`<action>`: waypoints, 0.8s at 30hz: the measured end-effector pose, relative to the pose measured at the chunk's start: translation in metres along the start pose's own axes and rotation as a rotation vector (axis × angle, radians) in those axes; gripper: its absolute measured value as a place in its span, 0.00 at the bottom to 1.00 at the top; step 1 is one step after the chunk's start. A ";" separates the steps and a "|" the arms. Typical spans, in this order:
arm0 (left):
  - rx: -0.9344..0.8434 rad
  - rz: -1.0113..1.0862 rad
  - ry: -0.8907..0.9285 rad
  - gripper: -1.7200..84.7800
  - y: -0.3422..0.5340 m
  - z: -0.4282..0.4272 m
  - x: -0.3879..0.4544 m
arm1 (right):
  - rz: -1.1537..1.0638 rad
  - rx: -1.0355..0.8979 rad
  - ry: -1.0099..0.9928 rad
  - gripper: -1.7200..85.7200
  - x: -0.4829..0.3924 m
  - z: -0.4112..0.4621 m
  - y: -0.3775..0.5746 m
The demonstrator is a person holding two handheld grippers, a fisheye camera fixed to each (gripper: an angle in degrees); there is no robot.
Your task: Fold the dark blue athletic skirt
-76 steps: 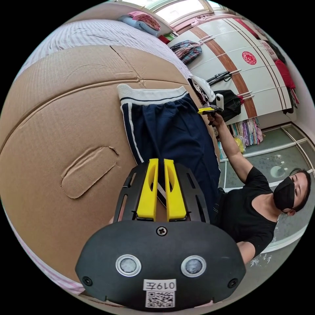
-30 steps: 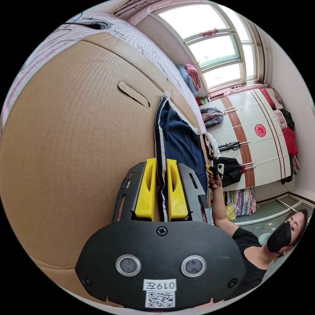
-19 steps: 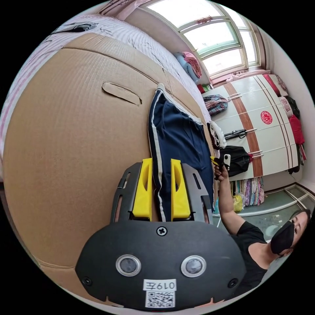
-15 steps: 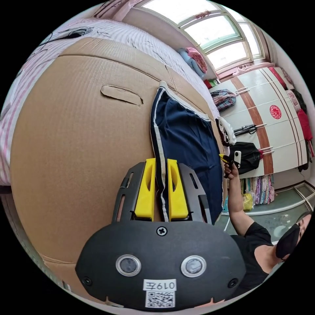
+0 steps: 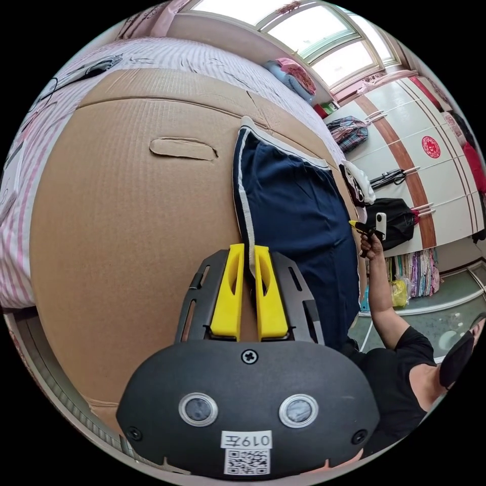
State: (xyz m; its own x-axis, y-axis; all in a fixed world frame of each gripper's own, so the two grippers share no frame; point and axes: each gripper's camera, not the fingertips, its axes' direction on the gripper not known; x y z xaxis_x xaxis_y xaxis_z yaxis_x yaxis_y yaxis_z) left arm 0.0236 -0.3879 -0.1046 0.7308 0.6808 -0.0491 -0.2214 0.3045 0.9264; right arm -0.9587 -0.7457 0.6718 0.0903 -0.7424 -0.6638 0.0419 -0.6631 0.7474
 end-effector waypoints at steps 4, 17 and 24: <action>0.010 -0.032 0.056 0.09 0.008 -0.008 -0.008 | -0.023 -0.016 0.004 0.07 -0.009 -0.011 0.002; 0.098 -0.062 0.187 0.14 0.097 -0.030 -0.010 | -0.049 -0.085 -0.094 0.11 -0.027 -0.040 0.048; 0.055 -0.101 0.256 0.07 0.103 -0.024 -0.029 | -0.033 -0.038 -0.108 0.04 -0.017 -0.063 0.051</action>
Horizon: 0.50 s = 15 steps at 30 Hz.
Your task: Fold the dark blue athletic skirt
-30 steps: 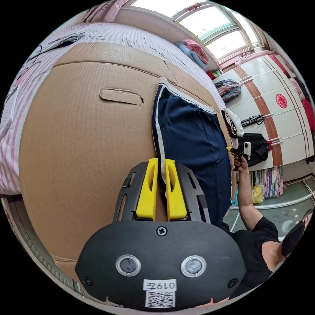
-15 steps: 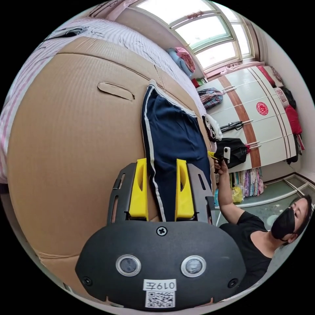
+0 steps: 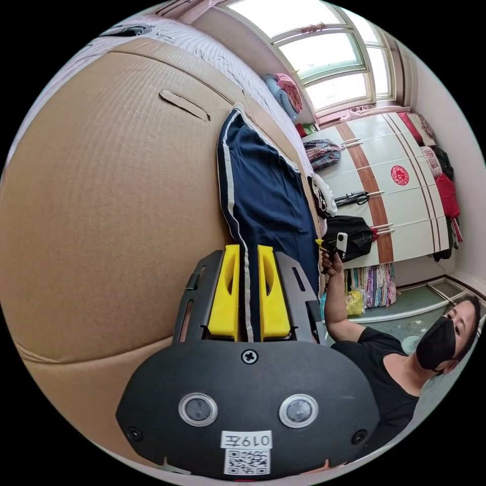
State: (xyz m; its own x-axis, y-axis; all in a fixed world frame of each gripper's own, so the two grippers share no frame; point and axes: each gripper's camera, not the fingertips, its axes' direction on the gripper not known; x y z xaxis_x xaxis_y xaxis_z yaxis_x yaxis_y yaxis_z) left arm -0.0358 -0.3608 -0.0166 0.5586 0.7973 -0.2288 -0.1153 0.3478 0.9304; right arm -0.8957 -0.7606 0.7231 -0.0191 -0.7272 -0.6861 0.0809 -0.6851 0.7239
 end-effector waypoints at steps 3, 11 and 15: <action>-0.014 0.020 -0.030 0.05 0.002 -0.004 0.000 | 0.000 0.006 0.020 0.03 0.000 -0.012 -0.002; -0.027 0.027 -0.067 0.04 0.007 -0.028 -0.007 | -0.020 -0.003 0.069 0.02 -0.002 -0.045 -0.010; -0.050 0.044 -0.078 0.05 0.007 -0.036 -0.010 | -0.007 0.001 0.046 0.03 0.004 -0.061 -0.015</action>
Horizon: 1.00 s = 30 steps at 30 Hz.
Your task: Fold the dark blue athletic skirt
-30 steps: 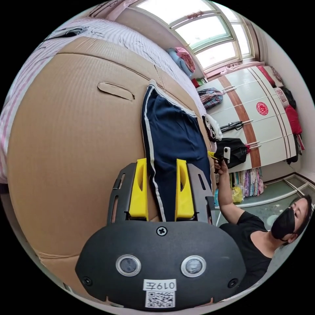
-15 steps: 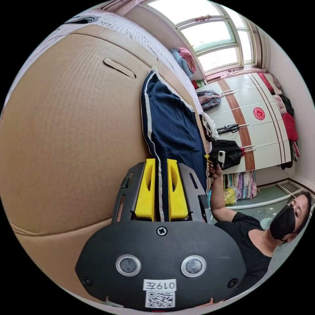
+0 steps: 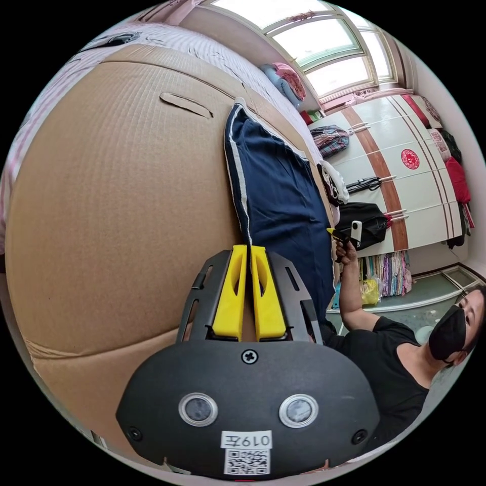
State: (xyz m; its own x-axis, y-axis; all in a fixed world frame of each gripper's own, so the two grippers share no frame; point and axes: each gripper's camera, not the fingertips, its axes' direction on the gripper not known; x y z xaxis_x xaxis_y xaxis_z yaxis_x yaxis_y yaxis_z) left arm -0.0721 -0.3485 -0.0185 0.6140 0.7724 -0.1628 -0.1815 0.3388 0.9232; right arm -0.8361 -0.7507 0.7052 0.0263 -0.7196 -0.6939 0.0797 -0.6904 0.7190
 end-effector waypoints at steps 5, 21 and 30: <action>0.005 0.009 0.091 0.08 0.008 -0.011 -0.008 | -0.012 -0.019 -0.028 0.08 -0.006 -0.021 0.003; -0.053 0.026 0.126 0.05 0.045 -0.036 -0.020 | 0.000 -0.049 -0.012 0.02 -0.013 -0.081 0.010; -0.086 0.035 0.240 0.07 0.069 -0.045 -0.013 | -0.017 -0.091 0.007 0.03 -0.038 -0.122 0.020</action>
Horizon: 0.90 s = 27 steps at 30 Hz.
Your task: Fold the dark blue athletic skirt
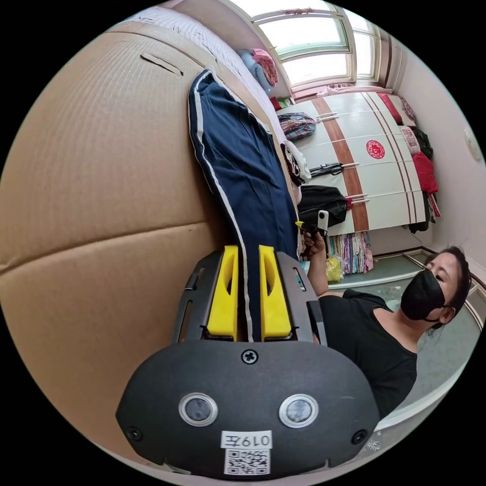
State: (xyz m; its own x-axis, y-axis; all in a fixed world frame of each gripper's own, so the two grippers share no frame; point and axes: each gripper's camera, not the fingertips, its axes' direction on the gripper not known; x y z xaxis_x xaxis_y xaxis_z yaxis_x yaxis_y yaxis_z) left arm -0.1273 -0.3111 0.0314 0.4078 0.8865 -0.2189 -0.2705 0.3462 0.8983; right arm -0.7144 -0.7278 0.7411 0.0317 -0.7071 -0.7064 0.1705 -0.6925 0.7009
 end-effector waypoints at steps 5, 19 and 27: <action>-0.020 -0.009 -0.025 0.05 0.021 0.005 0.013 | 0.012 -0.008 0.017 0.02 -0.010 -0.012 0.012; -0.048 -0.004 -0.085 0.04 0.019 -0.020 0.032 | 0.040 -0.006 0.018 0.02 -0.012 -0.054 -0.002; -0.034 0.017 -0.123 0.04 0.018 -0.046 0.054 | 0.041 0.009 0.031 0.01 -0.024 -0.079 -0.018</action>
State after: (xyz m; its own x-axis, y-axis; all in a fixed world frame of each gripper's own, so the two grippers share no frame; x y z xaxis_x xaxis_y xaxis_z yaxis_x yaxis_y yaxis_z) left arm -0.1500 -0.2436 0.0181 0.5063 0.8486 -0.1532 -0.3071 0.3434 0.8876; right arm -0.6406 -0.6874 0.7376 0.0686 -0.7303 -0.6796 0.1598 -0.6644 0.7301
